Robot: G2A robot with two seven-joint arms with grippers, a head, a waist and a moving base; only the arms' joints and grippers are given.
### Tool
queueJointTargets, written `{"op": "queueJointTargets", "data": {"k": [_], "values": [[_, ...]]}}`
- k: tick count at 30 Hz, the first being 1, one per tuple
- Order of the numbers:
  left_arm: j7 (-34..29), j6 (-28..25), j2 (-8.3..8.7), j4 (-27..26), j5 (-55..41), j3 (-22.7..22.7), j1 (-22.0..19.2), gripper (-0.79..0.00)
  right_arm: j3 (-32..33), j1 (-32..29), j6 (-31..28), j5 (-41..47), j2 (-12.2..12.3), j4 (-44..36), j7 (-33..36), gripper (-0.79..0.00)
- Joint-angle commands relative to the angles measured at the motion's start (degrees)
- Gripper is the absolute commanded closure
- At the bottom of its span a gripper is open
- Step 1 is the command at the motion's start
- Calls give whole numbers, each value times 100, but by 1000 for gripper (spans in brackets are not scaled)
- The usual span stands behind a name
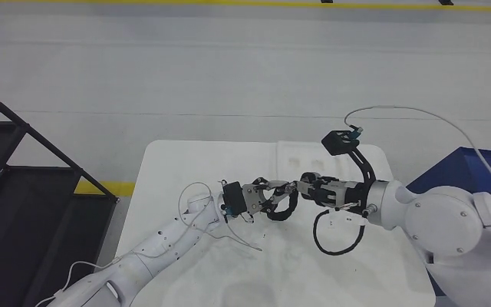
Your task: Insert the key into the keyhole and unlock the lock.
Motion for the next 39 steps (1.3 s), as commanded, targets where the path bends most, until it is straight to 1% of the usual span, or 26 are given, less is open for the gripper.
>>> {"op": "queueJointTargets", "data": {"k": [1,18,28,39], "values": [[-13,-26,-8,-3,35,-24,14,0,-1,-1,6,-38,5,3,9,0],[-108,-170,-86,-7,228,-209,97,0,-160,113,-76,-152,16,40,146,0],[-187,-240,-123,-35,358,-297,138,0,-353,247,-96,-647,30,-32,277,0],[-245,-510,-163,-42,257,-394,204,0,-529,370,-186,-712,0,27,235,0]]}}
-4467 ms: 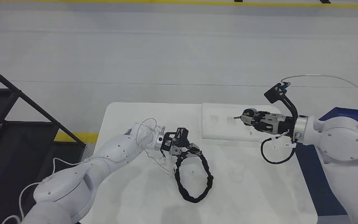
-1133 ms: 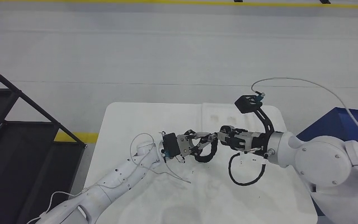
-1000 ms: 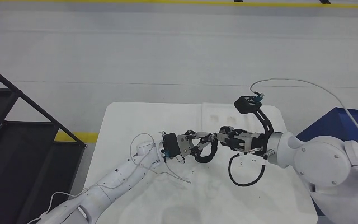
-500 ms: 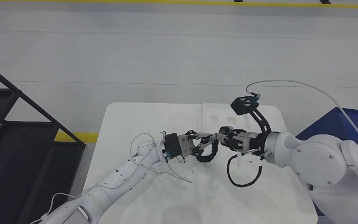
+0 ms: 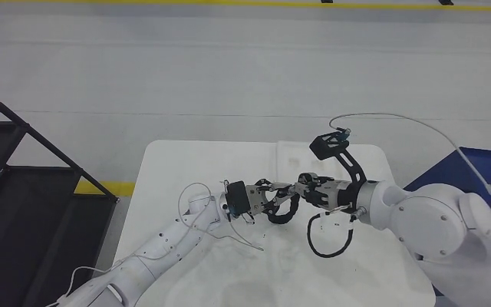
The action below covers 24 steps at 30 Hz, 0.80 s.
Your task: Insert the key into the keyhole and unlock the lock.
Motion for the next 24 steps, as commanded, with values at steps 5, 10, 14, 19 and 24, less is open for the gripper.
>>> {"op": "queueJointTargets", "data": {"k": [5,10,14,19,24], "values": [[26,-130,-33,39,-120,-46,27,0,-34,3,-35,-9,-15,17,-119,0],[40,-194,-57,70,-147,-79,37,0,-58,-4,-71,-46,-18,42,-114,0],[-14,-255,-76,81,-143,-98,36,0,-147,36,-144,-222,-15,54,-1,0],[-106,-320,-99,78,-139,-116,40,0,-304,130,-160,-453,-29,71,102,0],[-163,-386,-119,80,-168,-145,52,0,-432,203,-134,-604,-50,105,144,0]]}}
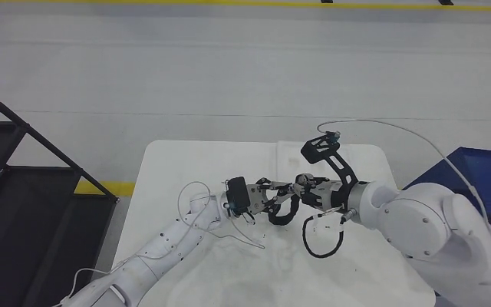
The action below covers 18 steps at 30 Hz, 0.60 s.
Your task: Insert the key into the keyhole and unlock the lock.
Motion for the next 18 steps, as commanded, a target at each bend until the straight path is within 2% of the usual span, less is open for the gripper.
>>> {"op": "queueJointTargets", "data": {"k": [1,13,14,15,16,17,18], "values": [[-21,-25,-8,1,-10,-12,5,0,-39,21,11,-30,-9,16,9,0],[-56,-94,-44,0,28,-83,38,0,-157,66,61,-89,-53,146,42,0],[-60,-109,-47,8,20,-88,43,0,-161,67,67,-101,-55,149,42,-25],[-66,-124,-50,14,19,-91,46,0,-164,66,72,-103,-58,151,44,-329],[-72,-142,-53,20,15,-94,48,0,-164,67,79,-99,-61,153,45,-489],[-88,-174,-57,33,7,-95,50,0,-166,69,72,-94,-63,154,52,-702],[-108,-204,-60,42,-4,-98,49,0,-165,70,64,-85,-66,158,53,-785]]}}
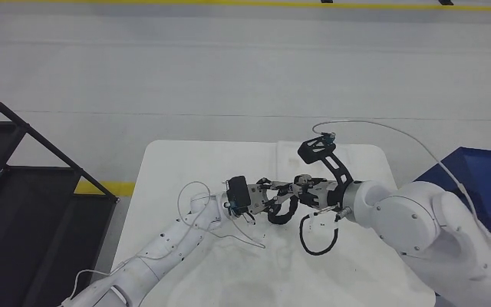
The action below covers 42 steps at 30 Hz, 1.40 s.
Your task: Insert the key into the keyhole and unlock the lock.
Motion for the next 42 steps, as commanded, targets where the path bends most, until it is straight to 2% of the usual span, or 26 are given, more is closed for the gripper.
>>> {"op": "queueJointTargets", "data": {"k": [1,11,13,15,18,23,27,32,37,42], "values": [[-32,-73,-8,17,-32,-5,-2,0,2,4,-33,18,-4,5,10,-785],[-205,-698,-37,149,-405,-81,-56,0,203,25,-682,-45,19,-53,-24,-785],[-291,-933,-40,177,-527,-99,-83,0,286,10,-1019,-20,34,-60,-40,-785],[-413,-1178,-39,220,-642,-127,-123,0,341,29,-1635,17,61,-36,90,-785],[-769,-1788,-27,322,-923,-184,-229,0,442,22,-2365,32,109,104,383,-785],[-1589,-2699,2,469,-1578,-328,-390,0,629,-149,-3044,154,164,109,395,-785],[-2388,-2762,53,312,-1972,-347,-526,0,740,-309,-3421,229,198,166,306,-785],[-3185,-2762,183,-33,-2509,-369,-593,0,740,-309,-3421,229,198,166,306,-785],[-3809,-2762,291,-296,-2863,-462,-518,0,740,-314,-3441,213,198,161,277,-785],[-4217,-2762,332,-442,-3047,-508,-450,0,642,-293,-3955,-405,225,-54,311,-785]]}}
